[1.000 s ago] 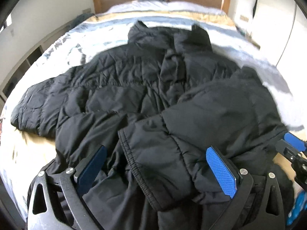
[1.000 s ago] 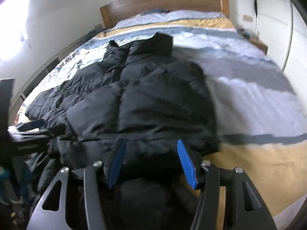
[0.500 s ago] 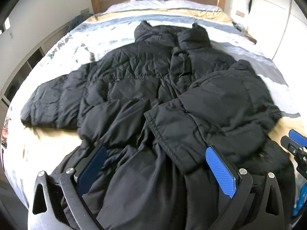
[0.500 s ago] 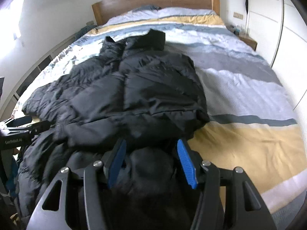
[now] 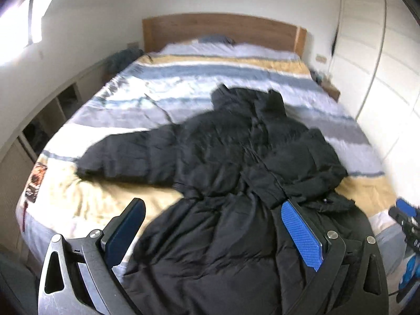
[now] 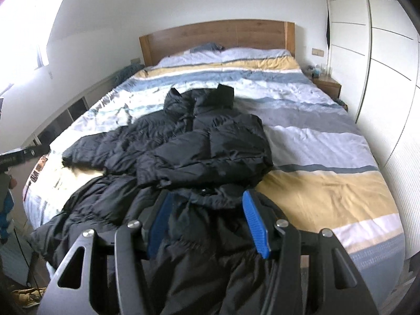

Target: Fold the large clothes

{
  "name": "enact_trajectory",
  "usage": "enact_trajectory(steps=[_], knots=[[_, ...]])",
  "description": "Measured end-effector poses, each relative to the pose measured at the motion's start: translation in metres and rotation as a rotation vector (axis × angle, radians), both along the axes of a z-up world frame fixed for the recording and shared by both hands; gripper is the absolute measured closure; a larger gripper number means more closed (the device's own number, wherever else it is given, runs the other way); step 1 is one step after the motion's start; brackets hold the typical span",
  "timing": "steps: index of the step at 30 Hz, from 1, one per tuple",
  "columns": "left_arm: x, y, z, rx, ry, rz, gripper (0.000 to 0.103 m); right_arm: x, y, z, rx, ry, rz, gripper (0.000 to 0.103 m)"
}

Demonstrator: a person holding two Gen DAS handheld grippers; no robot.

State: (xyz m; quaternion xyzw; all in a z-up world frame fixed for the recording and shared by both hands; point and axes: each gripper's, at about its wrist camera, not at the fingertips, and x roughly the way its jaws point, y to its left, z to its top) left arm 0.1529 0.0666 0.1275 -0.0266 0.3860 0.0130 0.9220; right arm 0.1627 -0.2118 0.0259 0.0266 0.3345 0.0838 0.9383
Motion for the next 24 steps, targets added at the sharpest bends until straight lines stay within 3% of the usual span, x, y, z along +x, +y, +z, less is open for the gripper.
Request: enact_trajectory(steps=[8, 13, 18, 24], knots=[[-0.042, 0.047, 0.034, -0.039, -0.091, 0.071, 0.001, -0.055, 0.019, 0.016, 0.004, -0.032, 0.011, 0.048], [-0.051, 0.072, 0.039, -0.041, -0.136, 0.139, 0.001, -0.075, 0.021, 0.021, 0.007, -0.037, 0.001, 0.048], [-0.058, 0.095, 0.040, -0.043, -0.183, 0.123, 0.001, -0.077, 0.020, 0.024, 0.015, -0.035, -0.028, 0.047], [-0.047, 0.134, 0.028, -0.108, -0.125, 0.108, 0.001, -0.062, 0.032, 0.023, 0.006, -0.015, -0.029, 0.047]])
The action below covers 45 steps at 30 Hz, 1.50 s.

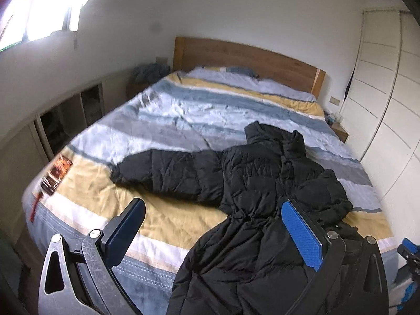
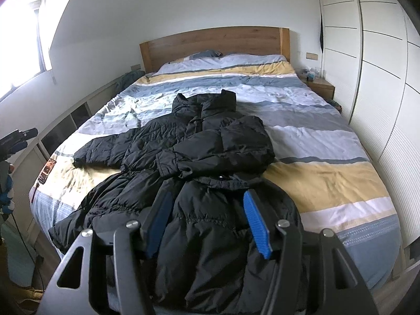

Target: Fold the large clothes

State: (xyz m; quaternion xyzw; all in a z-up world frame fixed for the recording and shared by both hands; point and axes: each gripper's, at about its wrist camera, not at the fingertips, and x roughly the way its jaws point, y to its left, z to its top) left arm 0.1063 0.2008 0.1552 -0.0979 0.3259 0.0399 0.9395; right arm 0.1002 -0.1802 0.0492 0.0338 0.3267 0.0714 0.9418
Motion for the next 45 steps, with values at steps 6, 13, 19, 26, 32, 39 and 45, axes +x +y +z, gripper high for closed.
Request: enact_trajectory(steps=[6, 13, 19, 26, 32, 39, 45], knots=[[0.023, 0.073, -0.033, -0.052, 0.071, 0.096, 0.001, 0.030, 0.019, -0.007, -0.010, 0.037, 0.009, 0.047], [0.052, 0.171, -0.093, -0.170, 0.171, 0.275, 0.001, 0.069, 0.043, -0.029, -0.021, 0.090, 0.033, 0.047], [0.074, 0.223, -0.157, -0.332, 0.231, 0.364, 0.001, 0.101, 0.060, -0.051, -0.063, 0.126, 0.043, 0.047], [0.118, 0.238, -0.193, -0.477, 0.222, 0.367, 0.003, 0.134, 0.056, -0.073, -0.076, 0.166, 0.009, 0.047], [0.161, 0.249, -0.219, -0.630, 0.220, 0.376, 0.011, 0.148, 0.048, -0.092, -0.084, 0.210, -0.017, 0.047], [0.199, 0.255, -0.246, -0.753, 0.218, 0.395, 0.019, 0.162, 0.039, -0.107, -0.098, 0.243, -0.048, 0.047], [0.215, 0.262, -0.266, -0.832, 0.221, 0.417, 0.042, 0.167, 0.037, -0.115, -0.104, 0.261, -0.056, 0.047]])
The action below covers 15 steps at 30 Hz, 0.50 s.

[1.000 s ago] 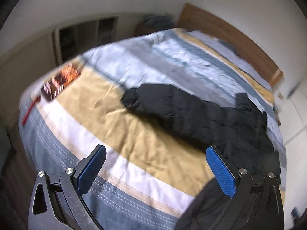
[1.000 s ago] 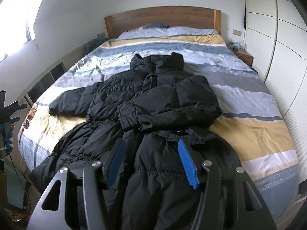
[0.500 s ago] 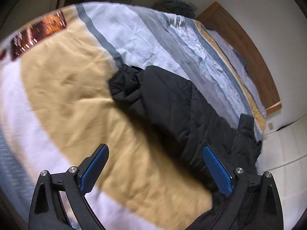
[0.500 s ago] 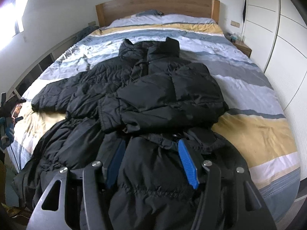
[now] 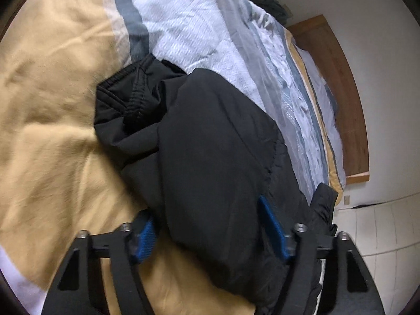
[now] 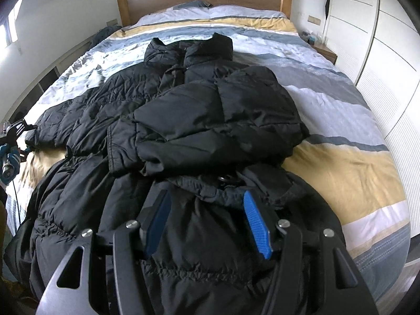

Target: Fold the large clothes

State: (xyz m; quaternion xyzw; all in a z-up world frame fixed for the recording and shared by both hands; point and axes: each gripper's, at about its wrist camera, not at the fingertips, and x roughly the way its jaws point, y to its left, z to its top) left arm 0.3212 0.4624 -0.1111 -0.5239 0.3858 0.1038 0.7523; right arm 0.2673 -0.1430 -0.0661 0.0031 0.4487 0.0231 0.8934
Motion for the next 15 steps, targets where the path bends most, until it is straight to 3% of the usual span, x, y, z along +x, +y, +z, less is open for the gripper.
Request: enact_trajectory(steps=[4, 6, 8, 15], knots=[[0.001, 0.003, -0.007, -0.047, -0.030, 0.018, 0.059, 0.003, -0.001, -0.006, -0.002, 0.013, -0.003, 0.047], [0.000, 0.003, -0.007, -0.057, -0.054, 0.016, 0.075, 0.003, -0.002, -0.007, -0.003, 0.017, -0.005, 0.047], [-0.002, 0.000, 0.000, -0.041, -0.082, 0.012, 0.084, 0.002, -0.002, -0.008, -0.004, 0.017, -0.005, 0.047], [-0.004, -0.011, 0.018, 0.021, -0.132, 0.001, 0.092, 0.001, -0.001, -0.006, -0.010, 0.005, 0.004, 0.047]])
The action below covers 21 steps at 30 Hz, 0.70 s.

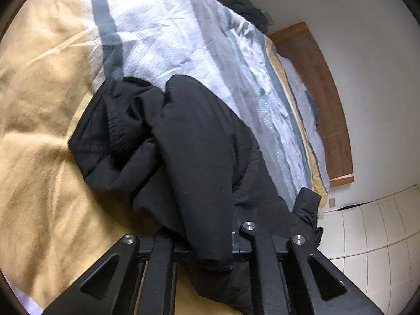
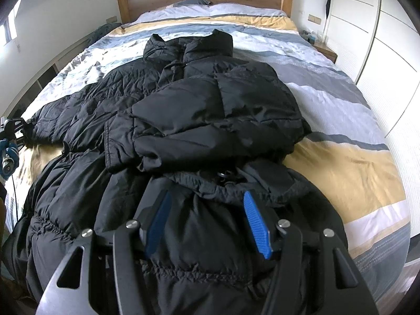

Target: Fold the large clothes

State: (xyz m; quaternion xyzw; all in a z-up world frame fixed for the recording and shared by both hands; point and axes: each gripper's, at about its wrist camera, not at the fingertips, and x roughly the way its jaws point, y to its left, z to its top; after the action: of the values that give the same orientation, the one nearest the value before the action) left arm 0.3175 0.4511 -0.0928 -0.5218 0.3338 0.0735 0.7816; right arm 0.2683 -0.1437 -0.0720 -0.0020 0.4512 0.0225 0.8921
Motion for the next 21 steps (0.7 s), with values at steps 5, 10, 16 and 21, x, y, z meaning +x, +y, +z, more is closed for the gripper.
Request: enact_trajectory(steps=[5, 10, 16, 21], knots=[[-0.001, -0.005, 0.018, 0.033, -0.028, -0.007, 0.093, -0.003, 0.000, 0.002, 0.006, -0.010, 0.001, 0.047], [0.000, -0.015, 0.040, 0.082, -0.058, -0.025, 0.094, -0.006, -0.003, 0.003, 0.018, -0.017, -0.006, 0.047], [0.004, -0.033, 0.067, 0.146, -0.101, -0.066, 0.094, -0.010, -0.012, 0.004, 0.033, -0.028, -0.014, 0.047], [0.007, -0.055, 0.090, 0.204, -0.140, -0.112, 0.095, -0.013, -0.018, 0.004, 0.051, -0.037, -0.023, 0.047]])
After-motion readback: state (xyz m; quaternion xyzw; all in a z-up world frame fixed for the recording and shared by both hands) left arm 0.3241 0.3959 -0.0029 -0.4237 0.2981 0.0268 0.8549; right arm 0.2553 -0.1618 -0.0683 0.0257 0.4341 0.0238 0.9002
